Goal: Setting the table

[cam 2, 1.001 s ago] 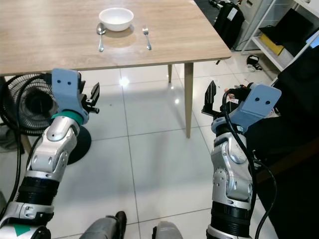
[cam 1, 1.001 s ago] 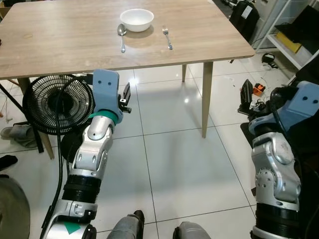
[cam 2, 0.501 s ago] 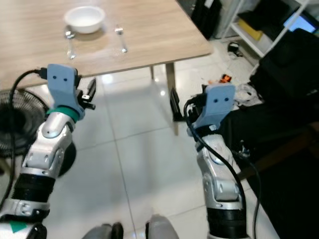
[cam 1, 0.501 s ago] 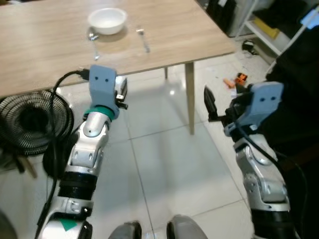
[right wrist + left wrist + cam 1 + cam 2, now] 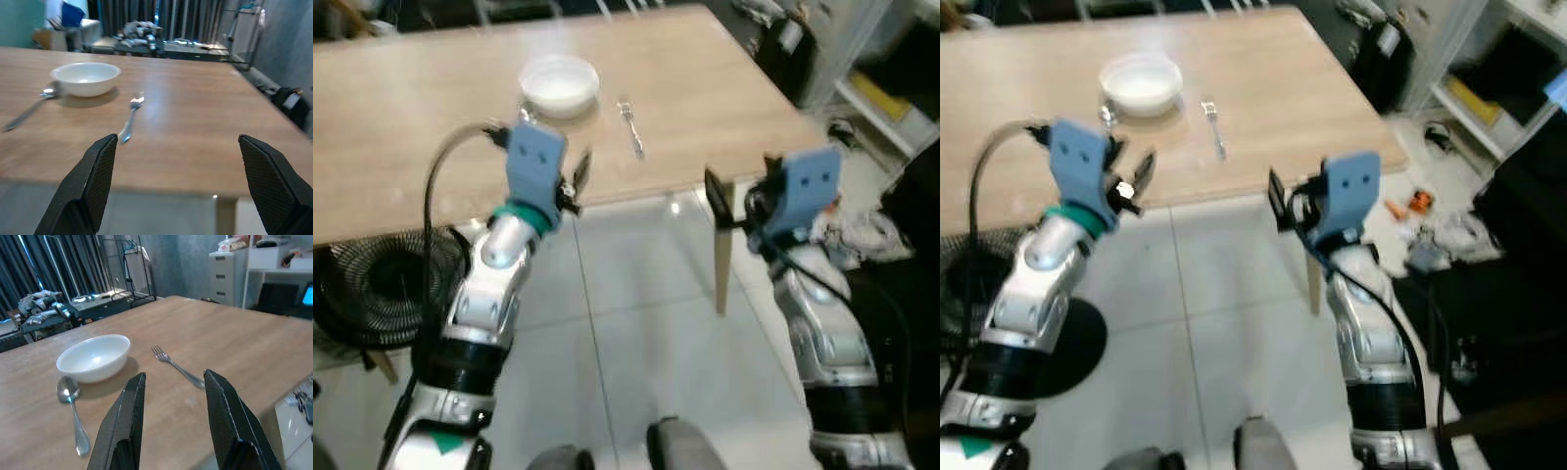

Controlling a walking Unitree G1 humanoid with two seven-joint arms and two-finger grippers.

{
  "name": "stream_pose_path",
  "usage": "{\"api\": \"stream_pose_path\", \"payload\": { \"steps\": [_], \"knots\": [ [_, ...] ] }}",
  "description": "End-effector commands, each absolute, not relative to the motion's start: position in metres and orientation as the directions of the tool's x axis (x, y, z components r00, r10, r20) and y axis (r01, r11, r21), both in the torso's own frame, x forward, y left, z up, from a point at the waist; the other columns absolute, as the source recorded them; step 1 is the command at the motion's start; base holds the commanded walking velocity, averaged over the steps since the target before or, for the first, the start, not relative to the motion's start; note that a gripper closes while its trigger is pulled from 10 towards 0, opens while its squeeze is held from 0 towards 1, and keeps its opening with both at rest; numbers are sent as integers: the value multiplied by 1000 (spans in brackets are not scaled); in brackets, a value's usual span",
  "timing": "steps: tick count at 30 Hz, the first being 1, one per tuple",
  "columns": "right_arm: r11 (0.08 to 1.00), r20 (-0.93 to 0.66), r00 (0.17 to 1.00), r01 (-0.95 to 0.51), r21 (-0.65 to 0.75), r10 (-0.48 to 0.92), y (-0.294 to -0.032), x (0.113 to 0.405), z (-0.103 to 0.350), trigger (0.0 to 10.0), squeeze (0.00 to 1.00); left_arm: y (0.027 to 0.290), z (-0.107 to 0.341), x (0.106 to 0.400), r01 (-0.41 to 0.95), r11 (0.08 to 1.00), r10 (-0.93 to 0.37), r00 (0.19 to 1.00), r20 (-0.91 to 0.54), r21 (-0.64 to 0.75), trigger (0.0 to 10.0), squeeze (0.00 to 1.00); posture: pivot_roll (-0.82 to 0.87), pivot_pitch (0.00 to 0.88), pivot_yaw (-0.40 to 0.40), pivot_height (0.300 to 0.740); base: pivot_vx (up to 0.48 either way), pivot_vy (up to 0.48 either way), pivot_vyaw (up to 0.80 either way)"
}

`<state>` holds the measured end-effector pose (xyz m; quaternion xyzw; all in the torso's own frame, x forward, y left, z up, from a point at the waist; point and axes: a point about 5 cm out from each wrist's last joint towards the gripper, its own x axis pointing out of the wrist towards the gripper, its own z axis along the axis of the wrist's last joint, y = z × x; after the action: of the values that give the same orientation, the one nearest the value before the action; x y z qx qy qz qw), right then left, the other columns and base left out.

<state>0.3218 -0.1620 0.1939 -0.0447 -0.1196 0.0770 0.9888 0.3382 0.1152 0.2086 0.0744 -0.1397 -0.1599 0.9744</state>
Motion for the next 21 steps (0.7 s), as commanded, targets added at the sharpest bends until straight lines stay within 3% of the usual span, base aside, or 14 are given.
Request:
{"api": "stream_pose_path", "payload": {
  "steps": [1, 14, 21],
  "knots": [
    [988, 225, 965, -112, -108, 134, -161, 325, 191, 10000, 0, 121, 206, 338, 275, 941, -318, 918, 238, 198, 10000, 0, -22, 0, 46, 740, 480, 0, 0],
    [991, 217, 972, -59, -123, 85, -162, 331, 188, 10000, 0, 124, 203, 336, 277, 941, -318, 921, 226, 195, 10000, 0, -4, 0, 48, 740, 480, 0, 0],
    [995, 187, 982, 43, -88, -25, -175, 335, 184, 10000, 0, 124, 202, 336, 279, 940, -318, 925, 210, 195, 10000, 0, -9, 0, 52, 740, 441, 0, 0]
  ]
}}
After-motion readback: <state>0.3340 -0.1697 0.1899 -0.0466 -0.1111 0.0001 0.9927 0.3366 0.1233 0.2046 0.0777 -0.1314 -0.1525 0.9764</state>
